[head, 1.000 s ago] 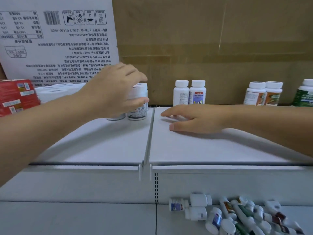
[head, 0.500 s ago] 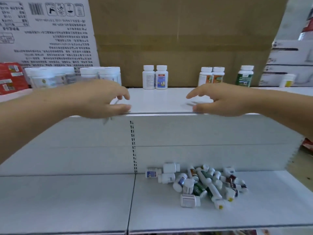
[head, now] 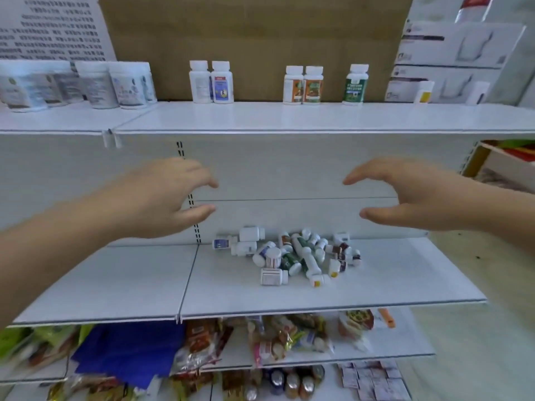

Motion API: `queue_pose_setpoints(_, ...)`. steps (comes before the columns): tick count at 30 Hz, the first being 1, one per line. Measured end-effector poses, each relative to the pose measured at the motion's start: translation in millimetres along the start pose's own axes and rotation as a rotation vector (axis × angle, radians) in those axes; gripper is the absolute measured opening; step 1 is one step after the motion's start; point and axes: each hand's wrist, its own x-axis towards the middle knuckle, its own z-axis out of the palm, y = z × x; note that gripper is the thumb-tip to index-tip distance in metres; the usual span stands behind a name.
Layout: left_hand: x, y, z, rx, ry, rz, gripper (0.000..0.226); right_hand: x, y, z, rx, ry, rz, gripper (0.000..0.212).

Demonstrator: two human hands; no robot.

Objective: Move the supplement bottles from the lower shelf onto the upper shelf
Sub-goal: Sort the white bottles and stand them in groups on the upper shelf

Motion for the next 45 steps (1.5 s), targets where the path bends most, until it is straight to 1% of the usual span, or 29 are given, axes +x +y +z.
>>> queue_pose_setpoints(5, 4.8, 6.7, 62.1, -0.01, -0.145, -0.056, 0.076, 1.3, 15.8, 69.3, 0.106, -0.089, 0.029, 0.051)
queue_pose_setpoints(10, 21.9, -7.2, 139.2, -0.087, -0.253, -0.132, 0.079, 39.1, 24.1, 153.1, 0.227, -0.178, 0.097, 0.051)
queue_pose_setpoints(11, 25.3, -12.4, 152.8, -0.12, -0.27, -0.15, 0.078, 49.0, 23.8, 168.3, 0.248, -0.187, 0.104, 0.052)
queue_pose_setpoints(15, 35.7, -36.8, 207.1, -0.267, -0.336, -0.24, 0.062, 91.6, 24.2, 223.5, 0.3, -0.19, 0.158, 0.056)
queue_pose_setpoints(18, 43.0, -57.4, 249.6, -0.346, -0.337, -0.291, 0.038, 128.2, 24.8, 260.6, 0.325, -0.203, 0.174, 0.052)
queue_pose_setpoints(20, 49.4, -72.4, 278.4, -0.371, -0.342, -0.312, 0.036, 151.6, 26.2, 285.3, 0.338, -0.214, 0.18, 0.055)
queue_pose_setpoints(24, 67.6, -103.9, 338.6, -0.392, -0.383, -0.333, 0.042, 186.9, 32.8, 328.9, 0.297, -0.254, 0.149, 0.058)
queue_pose_setpoints(26, 76.6, -114.3, 369.5, -0.388, -0.409, -0.347, 0.044, 197.0, 35.0, 346.1, 0.261, -0.3, 0.111, 0.061)
queue_pose_setpoints(28, 84.1, -117.4, 397.9, -0.329, -0.451, -0.352, 0.043, 204.8, 37.7, 363.1, 0.272, -0.317, 0.085, 0.065)
queue_pose_setpoints(31, 89.9, -112.9, 429.6, -0.106, -0.467, -0.348, 0.043, 213.2, 43.4, 385.2, 0.263, -0.273, 0.123, 0.063)
queue_pose_setpoints(33, 90.7, -109.0, 439.4, 0.032, -0.451, -0.363, 0.041, 215.6, 45.5, 387.3, 0.279, -0.278, 0.133, 0.058)
queue_pose_setpoints(35, 91.2, -106.8, 440.7, 0.095, -0.421, -0.377, 0.033, 216.1, 43.8, 379.8, 0.38, -0.26, 0.143, 0.052)
queue_pose_setpoints(37, 88.0, -105.8, 438.4, 0.113, -0.41, -0.413, 0.029, 214.3, 40.6, 365.8, 0.514, -0.214, 0.185, 0.049)
queue_pose_setpoints(40, 69.2, -100.2, 424.2, 0.077, -0.406, -0.541, 0.034, 208.8, 29.9, 336.3, 0.778, -0.082, 0.243, 0.048)
queue_pose_setpoints(41, 61.1, -97.2, 416.0, 0.031, -0.377, -0.604, 0.037, 206.2, 24.4, 324.6, 0.873, -0.029, 0.274, 0.047)
queue_pose_setpoints(43, 46.3, -90.8, 391.2, -0.172, -0.33, -0.734, 0.039, 197.8, 9.1, 296.3, 0.993, 0.083, 0.358, 0.04)
queue_pose_setpoints(45, 30.5, -83.2, 354.4, -0.551, -0.243, -0.85, 0.035, 185.7, -7.2, 267.5, 1.097, 0.164, 0.473, 0.028)
